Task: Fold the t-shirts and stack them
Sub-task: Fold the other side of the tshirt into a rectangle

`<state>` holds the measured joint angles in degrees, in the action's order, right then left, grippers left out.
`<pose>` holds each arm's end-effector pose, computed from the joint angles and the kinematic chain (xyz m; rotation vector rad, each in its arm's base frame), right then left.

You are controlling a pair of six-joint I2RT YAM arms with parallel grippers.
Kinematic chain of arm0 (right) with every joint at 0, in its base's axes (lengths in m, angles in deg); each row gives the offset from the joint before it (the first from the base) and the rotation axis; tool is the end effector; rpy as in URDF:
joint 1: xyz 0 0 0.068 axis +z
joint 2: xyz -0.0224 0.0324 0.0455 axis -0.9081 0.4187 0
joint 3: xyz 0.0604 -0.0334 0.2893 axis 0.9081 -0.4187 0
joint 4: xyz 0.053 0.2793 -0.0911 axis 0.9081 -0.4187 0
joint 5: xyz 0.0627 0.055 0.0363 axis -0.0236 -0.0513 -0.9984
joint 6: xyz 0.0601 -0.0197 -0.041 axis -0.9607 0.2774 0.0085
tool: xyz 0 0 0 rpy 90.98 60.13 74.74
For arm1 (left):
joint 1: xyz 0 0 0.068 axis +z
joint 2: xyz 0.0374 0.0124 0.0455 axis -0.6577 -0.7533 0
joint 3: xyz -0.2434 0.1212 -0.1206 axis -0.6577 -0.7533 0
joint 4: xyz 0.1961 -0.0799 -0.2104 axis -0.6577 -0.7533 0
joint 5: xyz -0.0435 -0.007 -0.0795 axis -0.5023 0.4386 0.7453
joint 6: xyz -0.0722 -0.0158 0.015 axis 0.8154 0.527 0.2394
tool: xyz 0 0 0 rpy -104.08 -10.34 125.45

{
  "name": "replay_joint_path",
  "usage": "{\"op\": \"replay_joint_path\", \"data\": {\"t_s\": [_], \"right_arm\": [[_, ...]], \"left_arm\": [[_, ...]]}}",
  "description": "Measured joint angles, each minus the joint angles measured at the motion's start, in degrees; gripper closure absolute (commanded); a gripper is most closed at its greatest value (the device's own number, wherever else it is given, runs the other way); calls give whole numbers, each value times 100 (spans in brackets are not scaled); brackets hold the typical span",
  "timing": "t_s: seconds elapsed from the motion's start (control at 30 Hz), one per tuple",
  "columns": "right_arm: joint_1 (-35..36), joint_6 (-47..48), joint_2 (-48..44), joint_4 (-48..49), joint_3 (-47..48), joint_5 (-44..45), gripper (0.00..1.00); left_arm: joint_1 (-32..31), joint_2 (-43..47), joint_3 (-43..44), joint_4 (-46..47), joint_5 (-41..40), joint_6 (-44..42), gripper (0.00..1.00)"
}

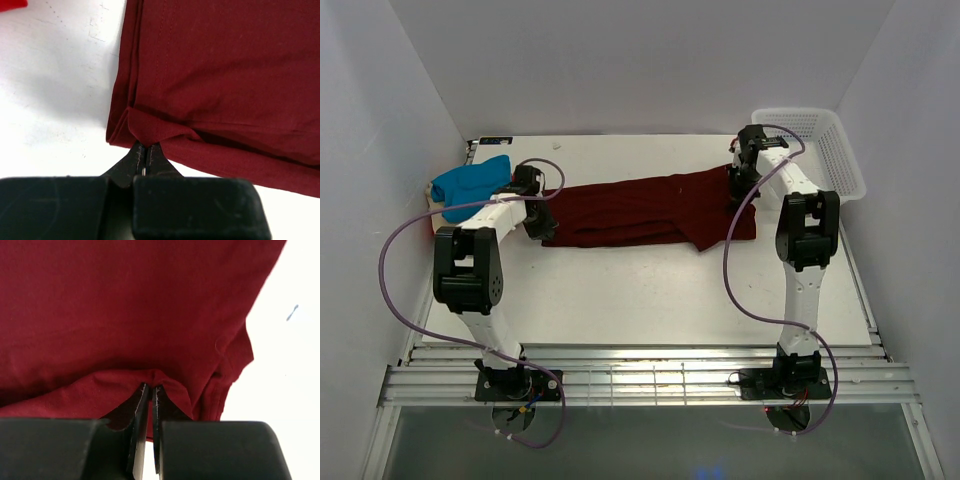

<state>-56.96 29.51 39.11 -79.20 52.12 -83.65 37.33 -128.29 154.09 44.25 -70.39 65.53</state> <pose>0.5303 0.0798 0.1857 -0.1252 2.7838 0.1080 0.4107 -0.0256 0.1647 -0.5400 2.7113 -0.1042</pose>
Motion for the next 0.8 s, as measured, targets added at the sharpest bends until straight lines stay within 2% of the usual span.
{"op": "replay_joint_path", "data": {"t_s": [0.4, 0.8], "right_arm": [[-118, 57, 385, -254, 855, -179, 92], [-203, -48, 461, -289, 984, -323, 92]], "left_arm": [[125, -105, 149, -37, 136, 79, 100], [225, -306, 295, -20, 382, 101, 100]]}}
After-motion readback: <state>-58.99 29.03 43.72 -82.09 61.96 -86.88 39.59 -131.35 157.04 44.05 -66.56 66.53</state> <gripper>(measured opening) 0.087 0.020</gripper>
